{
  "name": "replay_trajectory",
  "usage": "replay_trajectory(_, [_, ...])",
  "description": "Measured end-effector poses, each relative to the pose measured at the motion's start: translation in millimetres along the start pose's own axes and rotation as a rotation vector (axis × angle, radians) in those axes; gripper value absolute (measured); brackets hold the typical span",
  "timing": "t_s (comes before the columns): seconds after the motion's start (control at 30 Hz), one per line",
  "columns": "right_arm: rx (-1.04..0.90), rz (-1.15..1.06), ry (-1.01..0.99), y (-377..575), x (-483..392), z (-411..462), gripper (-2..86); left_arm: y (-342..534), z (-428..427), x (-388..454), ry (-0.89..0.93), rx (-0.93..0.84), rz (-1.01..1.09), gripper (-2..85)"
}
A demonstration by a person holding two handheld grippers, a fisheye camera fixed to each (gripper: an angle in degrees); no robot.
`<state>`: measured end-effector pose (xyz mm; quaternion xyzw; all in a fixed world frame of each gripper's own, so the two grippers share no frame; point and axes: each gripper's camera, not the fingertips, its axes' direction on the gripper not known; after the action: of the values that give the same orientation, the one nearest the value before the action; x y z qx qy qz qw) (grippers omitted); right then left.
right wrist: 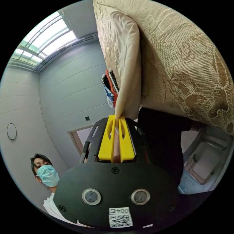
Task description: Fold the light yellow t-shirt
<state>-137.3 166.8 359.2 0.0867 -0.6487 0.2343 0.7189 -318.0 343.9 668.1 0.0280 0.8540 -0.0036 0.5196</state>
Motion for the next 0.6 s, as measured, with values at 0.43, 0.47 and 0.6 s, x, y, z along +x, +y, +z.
replay_trajectory(0.43, [0.044,-0.44,0.483,0,-90,-2,10.4,-1,6,32,-0.106,-0.027,0.044,5.5])
replay_trajectory(0.47, [0.139,-0.469,0.517,-10,-107,-15,12.8,0,6,31,-0.101,-0.026,0.042,5.5])
replay_trajectory(0.6, [0.298,-0.518,0.631,-59,-145,-25,16.0,8,8,25,-0.071,-0.002,0.022,5.4])
